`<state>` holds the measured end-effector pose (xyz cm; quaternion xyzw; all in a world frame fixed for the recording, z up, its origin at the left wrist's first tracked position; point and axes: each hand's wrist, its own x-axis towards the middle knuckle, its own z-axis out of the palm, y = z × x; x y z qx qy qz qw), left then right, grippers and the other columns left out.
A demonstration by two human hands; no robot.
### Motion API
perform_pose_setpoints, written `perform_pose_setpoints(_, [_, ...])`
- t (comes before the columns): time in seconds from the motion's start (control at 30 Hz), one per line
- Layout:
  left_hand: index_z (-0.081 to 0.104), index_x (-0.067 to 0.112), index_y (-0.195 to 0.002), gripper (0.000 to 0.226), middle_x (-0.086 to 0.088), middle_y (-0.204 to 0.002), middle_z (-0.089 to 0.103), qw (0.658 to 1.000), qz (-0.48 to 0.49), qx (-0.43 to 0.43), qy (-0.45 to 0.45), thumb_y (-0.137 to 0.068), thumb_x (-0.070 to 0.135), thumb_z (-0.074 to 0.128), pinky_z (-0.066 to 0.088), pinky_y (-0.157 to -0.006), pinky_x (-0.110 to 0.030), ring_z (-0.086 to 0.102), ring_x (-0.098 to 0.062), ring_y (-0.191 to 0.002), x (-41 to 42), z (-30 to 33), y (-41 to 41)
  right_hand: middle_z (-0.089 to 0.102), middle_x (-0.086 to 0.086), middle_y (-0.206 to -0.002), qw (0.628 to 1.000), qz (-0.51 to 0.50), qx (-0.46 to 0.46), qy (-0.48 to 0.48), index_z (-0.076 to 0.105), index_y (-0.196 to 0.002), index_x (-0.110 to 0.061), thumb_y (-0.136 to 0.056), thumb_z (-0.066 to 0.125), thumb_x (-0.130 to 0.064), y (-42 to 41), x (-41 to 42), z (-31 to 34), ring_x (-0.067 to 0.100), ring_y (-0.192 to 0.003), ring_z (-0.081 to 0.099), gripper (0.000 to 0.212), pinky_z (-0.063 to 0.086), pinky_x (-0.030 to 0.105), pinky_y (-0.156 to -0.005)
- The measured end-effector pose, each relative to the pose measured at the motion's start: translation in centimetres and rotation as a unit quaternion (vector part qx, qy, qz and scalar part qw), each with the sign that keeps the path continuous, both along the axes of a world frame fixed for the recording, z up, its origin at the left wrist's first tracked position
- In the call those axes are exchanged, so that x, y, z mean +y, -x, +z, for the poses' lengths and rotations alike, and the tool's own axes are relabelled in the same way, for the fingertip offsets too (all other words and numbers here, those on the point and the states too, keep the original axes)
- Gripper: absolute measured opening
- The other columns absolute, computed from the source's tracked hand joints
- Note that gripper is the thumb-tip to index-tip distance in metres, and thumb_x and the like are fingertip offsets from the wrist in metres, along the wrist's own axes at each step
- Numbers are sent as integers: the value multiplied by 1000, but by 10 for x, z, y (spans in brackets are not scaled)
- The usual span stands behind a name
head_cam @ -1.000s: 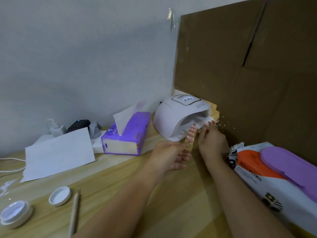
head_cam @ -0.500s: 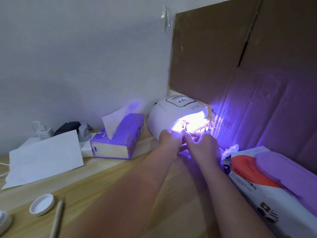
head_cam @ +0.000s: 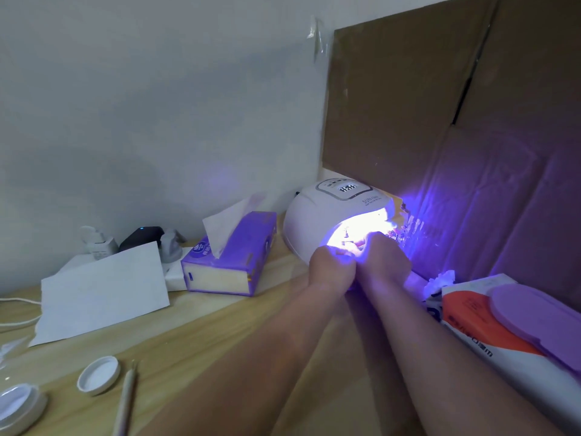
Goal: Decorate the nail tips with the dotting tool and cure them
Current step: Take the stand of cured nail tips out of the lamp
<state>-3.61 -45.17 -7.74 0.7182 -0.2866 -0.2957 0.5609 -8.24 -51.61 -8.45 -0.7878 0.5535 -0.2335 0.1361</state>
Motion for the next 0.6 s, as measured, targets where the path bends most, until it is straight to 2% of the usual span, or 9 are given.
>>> perform_pose_setpoints(0.07, [46,7,-59,29,-12,-67,41,999,-29,-6,39,-87,-1,42,53,-71,-47,52,-21,-59,18,-2,3,63,7,-98,1000,-1,3,6,59,-98,-13,-85,55,-14,-2,-1,1,25,-88,58,14,35,25,-64])
perform_pose_setpoints(0.13, [54,10,-69,25,-5,-66,53,997,-29,7,66,-91,7,45,50,-50,-25,59,-5,-50,37,-3,4,64,6,-96,999,0,-31,12,59,-97,-15,-87,52,-15,-2,2,-1,26,-91,60,12,34,25,-64])
perform_pose_setpoints(0.2, [59,15,-72,24,5,-61,56,996,-10,4,85,-93,14,46,37,-35,-15,53,0,-41,54,-3,0,60,0,-78,994,-4,-105,25,54,-89,-18,-88,52,-24,-1,10,-4,27,-84,59,7,32,26,-58])
perform_pose_setpoints(0.27, [59,14,-65,30,7,-50,50,995,26,-4,99,-92,16,46,29,-32,-13,44,-4,-34,69,-5,-6,46,-8,-59,978,5,-201,61,46,-80,-18,-85,53,-28,-2,22,-1,28,-69,53,13,25,26,-49])
perform_pose_setpoints(0.33, [58,12,-61,34,8,-43,45,992,58,-3,114,-92,17,46,26,-32,-13,37,-6,-31,78,-6,-10,41,-9,-57,946,43,-286,149,45,-80,-19,-83,54,-22,-5,27,12,26,-64,48,10,22,25,-48])
perform_pose_setpoints(0.37, [57,11,-60,35,8,-42,43,990,65,0,127,-93,17,46,25,-32,-13,35,-6,-32,81,-8,-11,45,-8,-61,935,64,-288,196,51,-85,-18,-83,53,-17,-7,25,22,26,-70,49,2,24,28,-50])
perform_pose_setpoints(0.43, [57,10,-60,37,8,-43,42,986,69,13,149,-94,16,46,24,-34,-13,33,-6,-34,85,-9,-11,59,5,-85,941,95,-197,257,60,-110,-17,-86,48,-12,-15,17,46,31,-91,52,28,32,36,-67])
perform_pose_setpoints(0.5, [57,9,-60,37,7,-43,41,983,72,34,163,-94,15,45,23,-34,-12,32,-5,-34,85,-9,-11,58,14,-109,965,112,-44,231,53,-128,-22,-90,42,-11,-22,5,64,34,-107,50,41,36,37,-82])
perform_pose_setpoints(0.6, [57,9,-59,38,7,-42,41,980,71,63,175,-94,15,45,22,-33,-12,32,-5,-33,85,-8,-12,52,13,-120,978,138,75,138,56,-124,-24,-91,39,-9,-31,-10,74,32,-115,50,40,40,32,-85])
